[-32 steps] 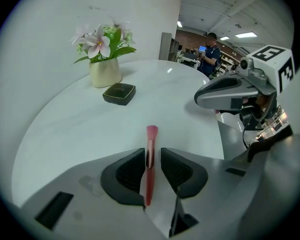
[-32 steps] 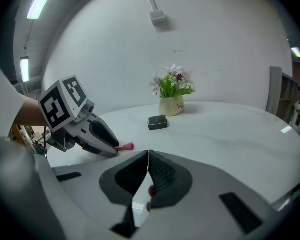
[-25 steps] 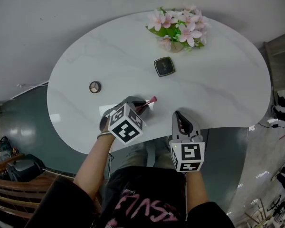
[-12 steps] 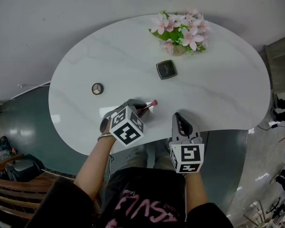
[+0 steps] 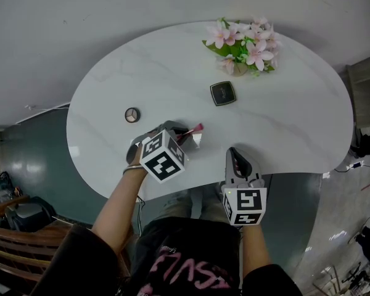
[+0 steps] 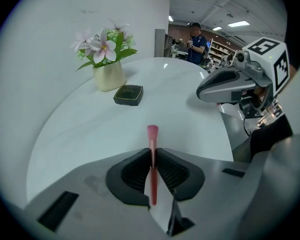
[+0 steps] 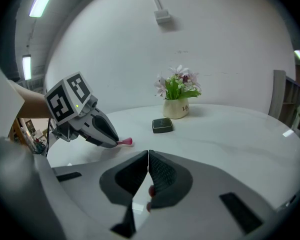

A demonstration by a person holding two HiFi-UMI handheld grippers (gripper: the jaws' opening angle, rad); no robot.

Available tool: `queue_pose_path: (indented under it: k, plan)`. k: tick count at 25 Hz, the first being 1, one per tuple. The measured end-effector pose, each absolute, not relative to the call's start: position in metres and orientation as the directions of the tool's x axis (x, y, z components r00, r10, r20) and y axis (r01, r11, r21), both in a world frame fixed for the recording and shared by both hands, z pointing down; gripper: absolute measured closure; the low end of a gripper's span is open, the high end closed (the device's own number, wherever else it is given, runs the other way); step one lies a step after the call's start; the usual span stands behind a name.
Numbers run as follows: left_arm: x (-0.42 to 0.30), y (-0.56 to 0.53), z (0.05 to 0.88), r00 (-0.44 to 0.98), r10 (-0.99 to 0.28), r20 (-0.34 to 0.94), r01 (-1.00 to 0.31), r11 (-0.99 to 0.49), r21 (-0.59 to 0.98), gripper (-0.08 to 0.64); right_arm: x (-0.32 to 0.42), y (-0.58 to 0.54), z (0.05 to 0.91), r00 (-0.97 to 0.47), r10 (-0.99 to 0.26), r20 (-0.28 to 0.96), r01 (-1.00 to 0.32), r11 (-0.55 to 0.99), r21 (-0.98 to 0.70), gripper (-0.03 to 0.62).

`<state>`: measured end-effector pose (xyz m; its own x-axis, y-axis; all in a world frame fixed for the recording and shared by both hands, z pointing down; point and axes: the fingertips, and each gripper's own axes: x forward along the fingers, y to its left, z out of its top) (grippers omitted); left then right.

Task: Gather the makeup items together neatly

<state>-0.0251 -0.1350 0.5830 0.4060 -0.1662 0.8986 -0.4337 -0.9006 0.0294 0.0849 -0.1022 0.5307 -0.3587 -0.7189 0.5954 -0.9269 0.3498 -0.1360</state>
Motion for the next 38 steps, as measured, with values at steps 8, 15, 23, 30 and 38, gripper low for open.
queue_pose_path:
  k: [8, 15, 23, 30, 38]
  plan:
    - [-0.043, -0.170, 0.579, 0.373, -0.189, 0.908, -0.397, -0.918, -0.028, 0.512, 0.083, -0.106, 0.531, -0.354, -0.718, 0.599, -0.929, 0.344, -0.136, 0.529]
    - [-0.047, -0.192, 0.579, 0.361, -0.179, 0.915, -0.365, -0.930, -0.038, 0.512, 0.082, -0.110, 0.533, -0.345, -0.714, 0.610, -0.932, 0.337, -0.132, 0.529]
    - [-0.047, -0.202, 0.586, 0.354, -0.157, 0.922, -0.342, -0.939, -0.028, 0.512, 0.084, -0.118, 0.536, -0.335, -0.712, 0.618, -0.937, 0.324, -0.134, 0.529]
    - [-0.045, -0.201, 0.592, 0.352, -0.140, 0.925, -0.317, -0.948, -0.023, 0.512, 0.084, -0.121, 0.537, -0.331, -0.709, 0.623, -0.938, 0.322, -0.132, 0.529]
    - [-0.046, -0.202, 0.592, 0.354, -0.156, 0.922, -0.319, -0.947, -0.037, 0.509, 0.083, -0.121, 0.535, -0.336, -0.711, 0.618, -0.936, 0.328, -0.131, 0.529]
